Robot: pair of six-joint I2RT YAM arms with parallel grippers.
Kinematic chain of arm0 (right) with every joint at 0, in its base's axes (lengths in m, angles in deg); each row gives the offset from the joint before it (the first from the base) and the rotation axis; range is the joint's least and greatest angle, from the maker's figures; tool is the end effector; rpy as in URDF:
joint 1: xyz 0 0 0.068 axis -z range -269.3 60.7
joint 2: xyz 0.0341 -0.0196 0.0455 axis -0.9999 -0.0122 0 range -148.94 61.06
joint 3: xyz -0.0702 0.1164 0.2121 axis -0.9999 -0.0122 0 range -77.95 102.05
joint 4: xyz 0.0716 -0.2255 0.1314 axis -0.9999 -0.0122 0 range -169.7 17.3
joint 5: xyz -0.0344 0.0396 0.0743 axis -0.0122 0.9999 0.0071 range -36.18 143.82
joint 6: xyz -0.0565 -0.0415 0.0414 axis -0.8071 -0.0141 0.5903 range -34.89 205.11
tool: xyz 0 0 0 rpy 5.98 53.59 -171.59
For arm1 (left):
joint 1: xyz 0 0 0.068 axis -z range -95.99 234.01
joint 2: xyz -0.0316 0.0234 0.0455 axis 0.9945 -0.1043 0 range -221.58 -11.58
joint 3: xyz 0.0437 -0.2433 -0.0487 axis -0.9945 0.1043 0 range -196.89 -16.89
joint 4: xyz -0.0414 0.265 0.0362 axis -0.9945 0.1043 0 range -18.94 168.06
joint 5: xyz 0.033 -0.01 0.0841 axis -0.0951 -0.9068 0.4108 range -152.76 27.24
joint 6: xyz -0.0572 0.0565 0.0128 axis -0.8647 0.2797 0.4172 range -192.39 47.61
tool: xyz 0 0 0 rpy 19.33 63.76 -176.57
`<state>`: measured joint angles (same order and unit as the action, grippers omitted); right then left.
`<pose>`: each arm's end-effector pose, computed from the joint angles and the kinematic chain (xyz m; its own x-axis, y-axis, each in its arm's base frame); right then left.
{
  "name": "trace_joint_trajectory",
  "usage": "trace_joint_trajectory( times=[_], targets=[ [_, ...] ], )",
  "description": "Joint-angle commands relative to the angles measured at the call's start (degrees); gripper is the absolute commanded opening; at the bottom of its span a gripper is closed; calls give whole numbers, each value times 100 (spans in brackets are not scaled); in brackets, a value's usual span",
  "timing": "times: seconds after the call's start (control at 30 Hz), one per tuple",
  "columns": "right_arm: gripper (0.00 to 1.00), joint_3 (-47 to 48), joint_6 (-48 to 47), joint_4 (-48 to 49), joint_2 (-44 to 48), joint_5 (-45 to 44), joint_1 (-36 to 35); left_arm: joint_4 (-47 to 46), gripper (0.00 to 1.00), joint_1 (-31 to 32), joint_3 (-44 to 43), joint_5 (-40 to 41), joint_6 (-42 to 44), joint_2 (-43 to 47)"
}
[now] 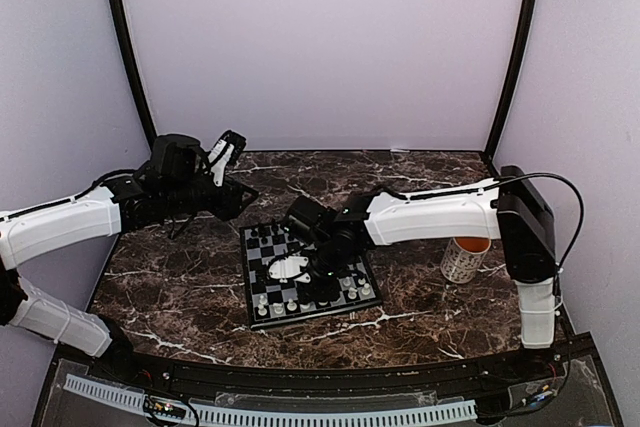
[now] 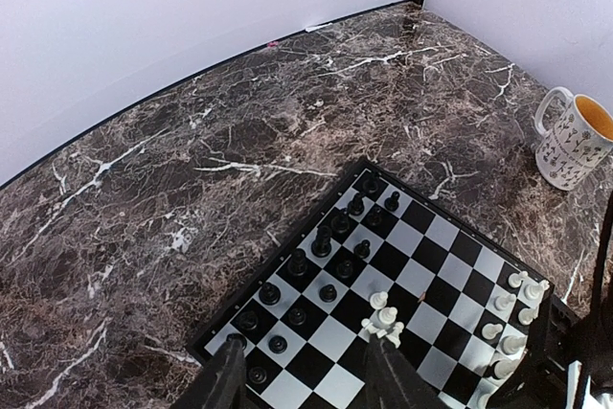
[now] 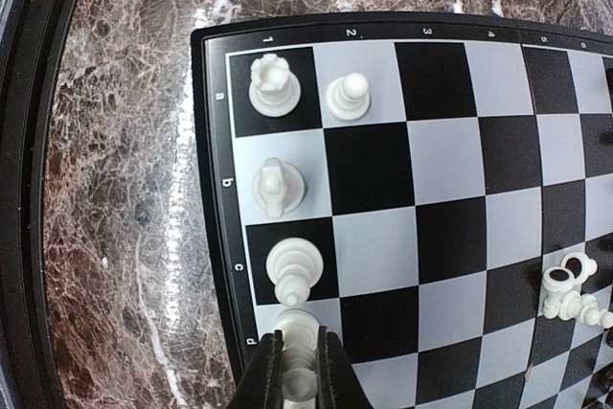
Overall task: Set up the chess pieces on the board
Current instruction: Place the queen at e1, then pick up the pawn from the chessboard.
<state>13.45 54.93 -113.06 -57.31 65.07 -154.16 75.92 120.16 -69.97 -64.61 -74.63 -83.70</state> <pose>0.1764 0.4084 0.1324 0.1234 -0.8973 -0.4237 -0.9922 -0.1184 -0.0382 0.2717 -0.2013 0.2591 -0.3509 0.2080 -0.9130 0.6001 0.7984 -0.0487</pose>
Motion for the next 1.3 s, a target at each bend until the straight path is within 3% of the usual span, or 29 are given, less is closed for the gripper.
trace_joint_trajectory(
  times=[0.0, 0.33, 0.8, 0.93, 1.27],
  targets=[
    [10, 92, -41, -60, -77, -98, -88, 89, 45, -28, -97, 2, -16, 14],
    [13, -44, -77, -59, 68, -247, -115, 111, 45, -33, -106, -15, -21, -7],
    [37, 10, -52, -207, 481, -300, -106, 203, 46, -33, -145, -120, 22, -195],
    [40, 43, -121, -357, 830, -271, -36, 504, 45, -35, -280, -543, 1, -471],
    [42, -415, -279, -169, 1727, -330, 949, 1423, 29, 122, -992, -1551, 460, -1720]
  ],
)
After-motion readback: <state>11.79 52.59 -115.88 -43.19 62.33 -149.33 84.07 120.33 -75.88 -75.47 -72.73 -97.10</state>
